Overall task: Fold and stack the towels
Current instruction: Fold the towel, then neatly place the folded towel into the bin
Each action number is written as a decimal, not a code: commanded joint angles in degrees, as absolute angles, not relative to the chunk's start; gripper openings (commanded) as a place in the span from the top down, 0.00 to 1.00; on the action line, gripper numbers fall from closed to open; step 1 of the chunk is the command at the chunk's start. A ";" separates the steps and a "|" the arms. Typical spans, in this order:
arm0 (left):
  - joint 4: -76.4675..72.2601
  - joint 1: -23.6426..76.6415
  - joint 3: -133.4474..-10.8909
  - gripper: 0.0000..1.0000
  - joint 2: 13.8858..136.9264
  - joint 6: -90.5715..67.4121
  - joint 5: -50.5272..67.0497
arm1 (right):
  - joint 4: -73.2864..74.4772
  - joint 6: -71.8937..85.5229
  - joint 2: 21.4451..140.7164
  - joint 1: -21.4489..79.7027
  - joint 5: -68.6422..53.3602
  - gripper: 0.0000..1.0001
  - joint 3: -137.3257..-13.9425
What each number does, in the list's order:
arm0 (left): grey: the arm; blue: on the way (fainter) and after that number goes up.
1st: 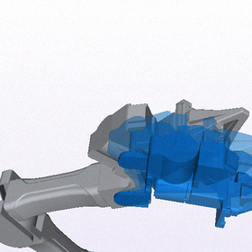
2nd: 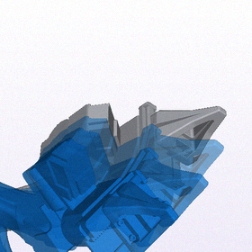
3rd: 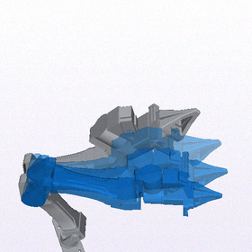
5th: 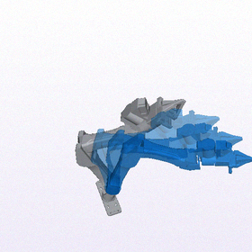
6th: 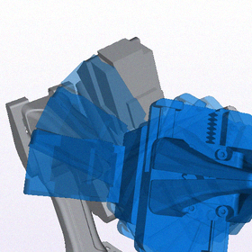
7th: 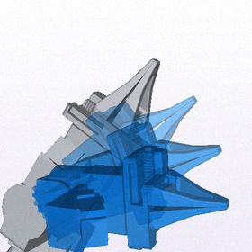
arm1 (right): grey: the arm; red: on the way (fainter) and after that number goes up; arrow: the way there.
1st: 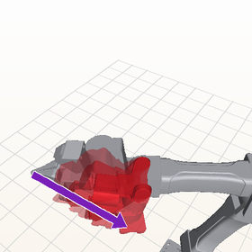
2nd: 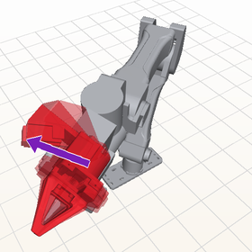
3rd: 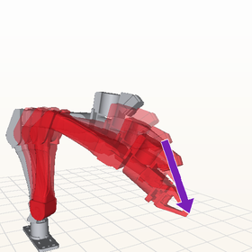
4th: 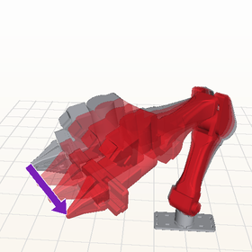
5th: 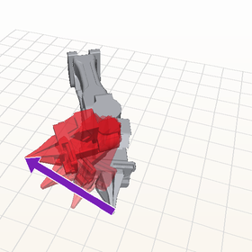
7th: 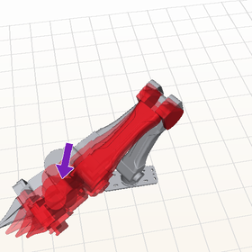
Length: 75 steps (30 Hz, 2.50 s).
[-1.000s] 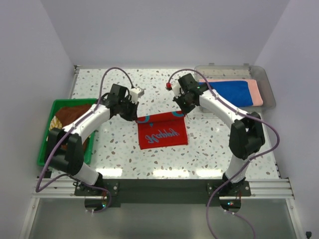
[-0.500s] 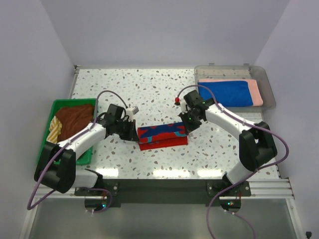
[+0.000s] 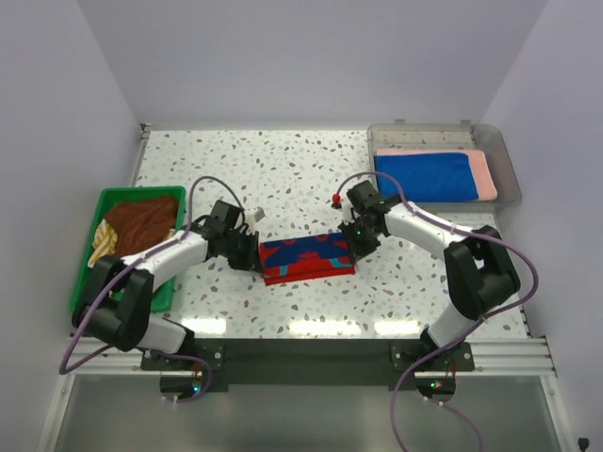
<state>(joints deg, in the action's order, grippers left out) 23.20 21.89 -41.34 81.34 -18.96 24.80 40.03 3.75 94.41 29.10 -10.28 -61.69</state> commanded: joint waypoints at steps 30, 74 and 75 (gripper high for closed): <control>18.99 34.72 -40.44 0.56 67.48 -38.58 9.93 | 22.78 22.67 79.44 31.90 -18.02 0.64 -49.06; 12.05 26.63 -47.55 0.67 92.88 -34.54 -4.22 | 4.41 26.28 100.63 26.28 -13.36 0.73 -56.96; 11.52 26.28 -47.37 0.67 93.77 -34.37 -4.13 | 3.61 26.98 101.85 25.76 -13.10 0.73 -56.17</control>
